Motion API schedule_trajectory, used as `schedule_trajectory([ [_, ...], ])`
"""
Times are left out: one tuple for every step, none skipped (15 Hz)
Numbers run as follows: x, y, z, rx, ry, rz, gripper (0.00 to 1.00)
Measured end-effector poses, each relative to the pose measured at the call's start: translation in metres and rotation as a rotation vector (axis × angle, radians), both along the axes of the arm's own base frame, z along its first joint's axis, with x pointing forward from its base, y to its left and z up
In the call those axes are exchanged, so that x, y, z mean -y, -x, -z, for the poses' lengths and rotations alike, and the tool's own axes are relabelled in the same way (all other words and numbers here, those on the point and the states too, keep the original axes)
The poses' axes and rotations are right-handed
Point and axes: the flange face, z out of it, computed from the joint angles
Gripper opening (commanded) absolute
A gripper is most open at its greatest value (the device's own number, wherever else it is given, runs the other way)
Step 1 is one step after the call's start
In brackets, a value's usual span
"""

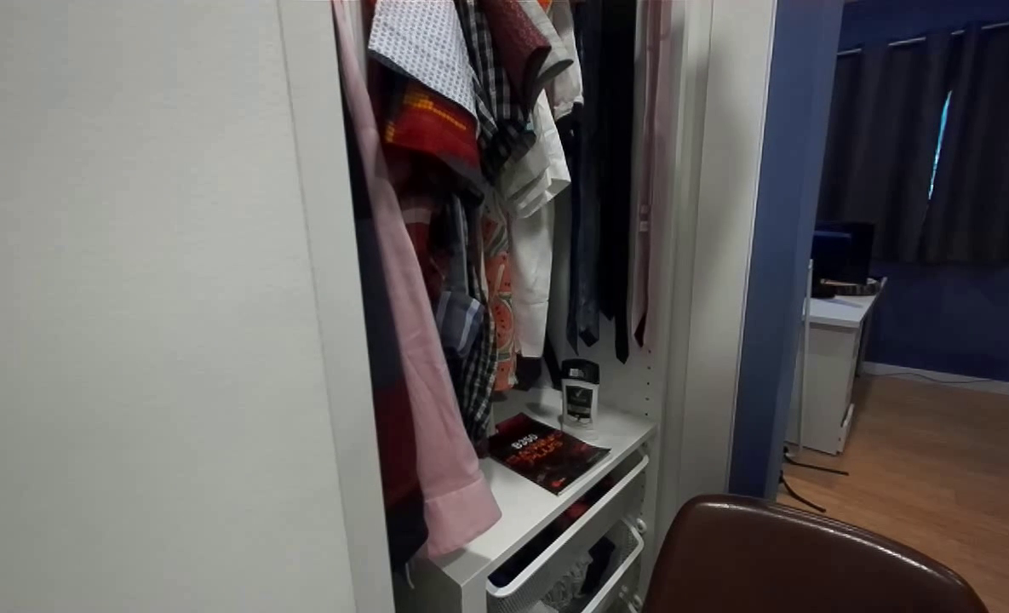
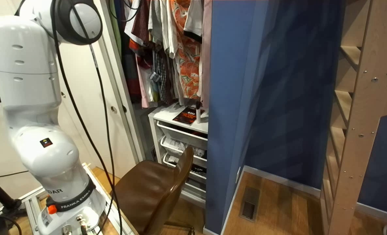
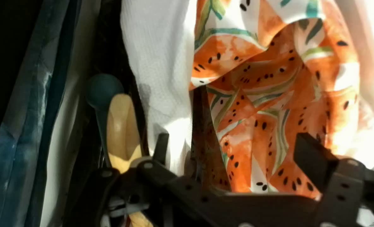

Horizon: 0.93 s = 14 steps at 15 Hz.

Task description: Remove the hang wire with white shirt and put it on the chair

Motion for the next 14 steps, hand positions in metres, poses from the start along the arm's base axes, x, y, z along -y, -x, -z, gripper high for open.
schedule_trajectory([
  [0.000,-0.001,-0.002,0.013,0.000,0.001,1.00],
  [0.001,-0.001,-0.005,0.030,0.003,0.003,1.00],
  [0.002,-0.002,-0.008,0.047,0.006,0.006,1.00],
  [0.004,-0.002,-0.011,0.060,0.011,0.010,1.00],
  [0.005,-0.002,-0.013,0.072,0.017,0.015,1.00],
  [0.006,-0.003,-0.014,0.079,0.023,0.019,1.00],
  [0.007,-0.003,-0.014,0.083,0.030,0.023,1.00],
  [0.008,-0.005,-0.014,0.084,0.034,0.025,1.00],
  [0.008,-0.006,-0.012,0.082,0.035,0.025,1.00],
  [0.008,-0.008,-0.010,0.078,0.035,0.025,1.00],
  [0.007,-0.010,-0.007,0.073,0.035,0.025,1.00],
  [0.007,-0.012,-0.004,0.068,0.036,0.024,1.00],
  [0.006,-0.014,-0.001,0.064,0.037,0.023,1.00],
  [0.005,-0.017,0.002,0.059,0.037,0.022,1.00],
])
